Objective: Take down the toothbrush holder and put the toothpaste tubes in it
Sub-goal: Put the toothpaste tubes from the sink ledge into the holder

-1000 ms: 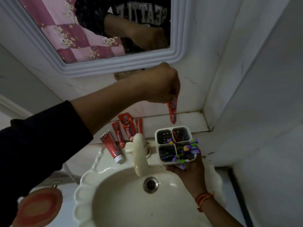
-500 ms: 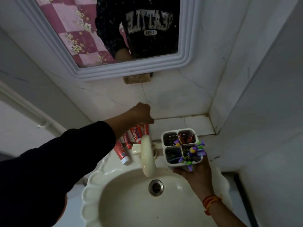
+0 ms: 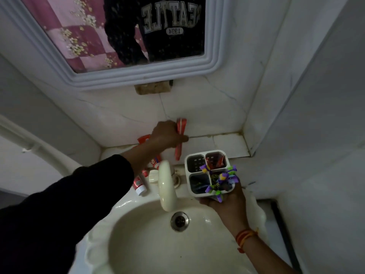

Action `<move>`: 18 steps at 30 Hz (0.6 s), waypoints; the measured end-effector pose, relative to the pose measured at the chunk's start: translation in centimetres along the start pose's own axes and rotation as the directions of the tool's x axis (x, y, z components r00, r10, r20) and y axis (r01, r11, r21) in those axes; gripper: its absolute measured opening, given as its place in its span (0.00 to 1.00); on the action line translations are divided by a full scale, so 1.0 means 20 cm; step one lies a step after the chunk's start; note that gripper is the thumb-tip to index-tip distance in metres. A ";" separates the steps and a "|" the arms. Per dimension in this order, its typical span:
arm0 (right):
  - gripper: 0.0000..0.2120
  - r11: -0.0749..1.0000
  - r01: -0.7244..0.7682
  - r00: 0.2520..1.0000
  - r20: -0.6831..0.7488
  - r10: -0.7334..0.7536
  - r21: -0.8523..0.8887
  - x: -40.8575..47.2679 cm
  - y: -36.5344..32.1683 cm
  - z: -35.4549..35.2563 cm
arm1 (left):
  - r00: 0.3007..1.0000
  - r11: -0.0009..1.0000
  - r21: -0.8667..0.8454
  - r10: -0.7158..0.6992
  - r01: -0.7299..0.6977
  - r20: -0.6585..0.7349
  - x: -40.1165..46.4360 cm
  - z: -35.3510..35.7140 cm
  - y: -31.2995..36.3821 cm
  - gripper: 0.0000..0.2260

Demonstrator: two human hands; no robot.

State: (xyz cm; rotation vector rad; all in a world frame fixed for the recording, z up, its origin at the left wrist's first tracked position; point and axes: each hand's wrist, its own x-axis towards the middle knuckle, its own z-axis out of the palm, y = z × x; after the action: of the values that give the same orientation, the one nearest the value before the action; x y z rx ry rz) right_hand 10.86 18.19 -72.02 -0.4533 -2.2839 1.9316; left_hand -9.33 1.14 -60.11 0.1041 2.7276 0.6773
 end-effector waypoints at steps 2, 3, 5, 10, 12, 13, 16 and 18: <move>0.46 0.999 -0.005 1.000 0.013 0.004 0.032 -0.01 -0.01 0.00 | 0.994 0.991 -0.099 0.086 -0.092 -0.068 -0.14 -0.13 0.11 0.10; 0.46 0.999 -0.003 1.000 0.006 0.003 0.032 -0.01 -0.01 0.00 | 0.986 0.983 -0.105 0.141 -0.151 -0.094 -0.24 -0.19 0.16 0.11; 0.48 0.999 -0.026 1.000 0.004 0.026 0.021 -0.02 -0.03 -0.01 | 0.970 0.971 -0.075 0.219 -0.228 -0.103 -0.42 -0.28 0.21 0.12; 0.45 0.996 -0.040 0.997 0.075 0.033 0.084 -0.03 -0.04 -0.01 | 0.976 0.971 0.111 0.215 -0.212 -0.016 -0.67 -0.22 0.23 0.15; 0.47 0.997 -0.015 0.999 0.050 0.011 0.080 -0.04 -0.05 -0.01 | 0.974 0.962 0.152 0.223 -0.228 0.050 -0.70 -0.15 0.20 0.16; 0.45 0.993 -0.009 0.999 0.034 0.005 0.120 -0.04 -0.04 0.01 | 0.969 0.958 0.145 0.241 -0.248 0.061 -0.70 -0.12 0.18 0.16; 0.42 0.992 0.035 0.999 -0.028 -0.032 0.122 -0.04 -0.08 0.04 | 0.969 0.970 -0.025 0.239 -0.241 -0.066 -0.69 -0.13 0.09 0.15; 0.41 0.997 0.054 0.997 -0.051 -0.051 0.064 -0.04 -0.07 0.04 | 0.969 0.969 -0.215 0.065 -0.118 -0.238 -0.65 -0.14 -0.02 0.14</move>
State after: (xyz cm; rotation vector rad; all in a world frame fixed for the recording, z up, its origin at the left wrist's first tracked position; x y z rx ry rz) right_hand 11.25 16.94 -70.69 -0.4244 -2.1737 1.9416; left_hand 2.08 -2.32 -54.15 0.1050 2.8514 1.0869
